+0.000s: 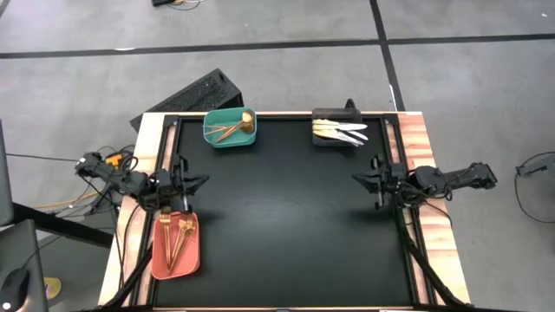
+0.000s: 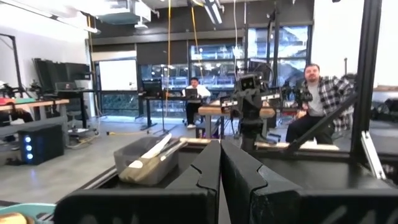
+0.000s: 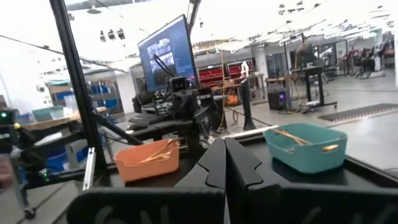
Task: Sort silverware by color (type)
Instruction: Return to Home Position
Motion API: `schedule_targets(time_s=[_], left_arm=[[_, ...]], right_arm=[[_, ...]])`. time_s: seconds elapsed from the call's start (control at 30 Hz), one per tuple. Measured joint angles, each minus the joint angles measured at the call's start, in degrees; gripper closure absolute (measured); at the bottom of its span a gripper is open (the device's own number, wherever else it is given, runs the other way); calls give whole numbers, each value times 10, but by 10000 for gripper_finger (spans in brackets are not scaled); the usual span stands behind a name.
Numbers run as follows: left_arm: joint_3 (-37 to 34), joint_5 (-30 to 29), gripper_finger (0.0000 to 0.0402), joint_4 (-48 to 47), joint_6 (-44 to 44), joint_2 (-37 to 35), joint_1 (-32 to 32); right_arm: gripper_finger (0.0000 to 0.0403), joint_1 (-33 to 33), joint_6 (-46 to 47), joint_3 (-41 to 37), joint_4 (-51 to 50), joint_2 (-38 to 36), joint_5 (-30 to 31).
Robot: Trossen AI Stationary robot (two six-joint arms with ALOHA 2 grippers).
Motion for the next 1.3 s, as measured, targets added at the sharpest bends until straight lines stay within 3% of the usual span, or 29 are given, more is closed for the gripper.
schedule_targets(time_s=[0.3, 0.77, 0.97, 1.3], left_arm=[[0, 2, 400, -38, -13, -7, 0], [3, -12, 400, -46, 36, -16, 0], [-1, -14, 400, -116, -19, -15, 0], [-1, -10, 400, -110, -32, -14, -9]], right_arm=[[392, 0, 19, -5, -6, 2, -13], [392, -2, 5, -6, -68, 3, -13], [392, -2, 4, -4, -74, 1, -13], [392, -2, -46, 19, -115, 0, -12]])
